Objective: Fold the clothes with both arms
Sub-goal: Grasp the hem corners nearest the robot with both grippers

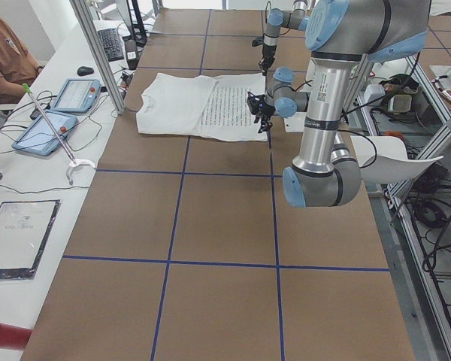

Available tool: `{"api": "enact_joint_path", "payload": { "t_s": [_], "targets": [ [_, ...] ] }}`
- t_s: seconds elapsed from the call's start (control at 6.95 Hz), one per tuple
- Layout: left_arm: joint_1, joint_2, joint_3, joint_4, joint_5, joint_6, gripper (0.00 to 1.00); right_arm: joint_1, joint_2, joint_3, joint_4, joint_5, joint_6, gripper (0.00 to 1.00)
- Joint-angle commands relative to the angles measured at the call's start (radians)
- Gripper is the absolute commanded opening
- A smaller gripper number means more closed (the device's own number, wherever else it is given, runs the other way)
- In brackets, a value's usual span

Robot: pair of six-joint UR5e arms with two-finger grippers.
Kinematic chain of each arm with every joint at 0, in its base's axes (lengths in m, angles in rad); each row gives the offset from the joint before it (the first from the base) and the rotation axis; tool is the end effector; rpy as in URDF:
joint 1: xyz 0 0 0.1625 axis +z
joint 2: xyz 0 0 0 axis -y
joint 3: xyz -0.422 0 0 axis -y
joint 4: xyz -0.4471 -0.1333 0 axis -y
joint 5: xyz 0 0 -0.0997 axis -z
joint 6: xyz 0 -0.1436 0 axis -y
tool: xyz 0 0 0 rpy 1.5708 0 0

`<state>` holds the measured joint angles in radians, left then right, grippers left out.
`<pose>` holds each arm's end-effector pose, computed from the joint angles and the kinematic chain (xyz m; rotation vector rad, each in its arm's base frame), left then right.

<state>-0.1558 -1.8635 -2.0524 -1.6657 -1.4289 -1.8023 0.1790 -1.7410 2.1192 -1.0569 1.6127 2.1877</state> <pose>0.5831 -0.2471 0.2695 0.1007 0.8791 -0.4236 -0.4873 -0.2175 0.4258 -0.2375 -0.8829 0.7226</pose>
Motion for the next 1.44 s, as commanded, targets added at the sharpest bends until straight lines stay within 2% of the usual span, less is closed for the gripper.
{"api": "enact_joint_path", "payload": {
  "t_s": [0.0, 0.43, 0.58, 0.72, 0.86, 1.15, 1.3],
  "targets": [
    [0.027, 0.018, 0.011, 0.006, -0.020, -0.061, 0.63, -0.001, 0.000, 0.001, 0.000, -0.001, 0.001, 0.00],
    [0.028, 0.001, 0.057, 0.003, -0.042, -0.080, 0.58, 0.000, -0.002, 0.001, 0.000, -0.001, 0.001, 0.00],
    [0.028, -0.003, 0.060, 0.004, -0.042, -0.083, 0.52, 0.001, -0.002, 0.001, 0.000, -0.001, 0.001, 0.00],
    [0.028, -0.003, 0.057, 0.004, -0.042, -0.104, 0.10, 0.001, -0.002, 0.002, 0.000, -0.001, 0.001, 0.00],
    [0.028, -0.002, 0.052, 0.004, -0.044, -0.109, 0.00, 0.001, -0.005, 0.007, 0.000, -0.001, 0.001, 0.00],
    [0.025, -0.003, 0.043, 0.006, -0.077, -0.117, 0.00, 0.001, -0.008, 0.014, 0.000, -0.001, 0.001, 0.00],
    [0.024, 0.007, -0.001, 0.006, -0.077, -0.118, 0.00, 0.001, -0.008, 0.022, 0.000, -0.001, 0.001, 0.00]
  ]
}}
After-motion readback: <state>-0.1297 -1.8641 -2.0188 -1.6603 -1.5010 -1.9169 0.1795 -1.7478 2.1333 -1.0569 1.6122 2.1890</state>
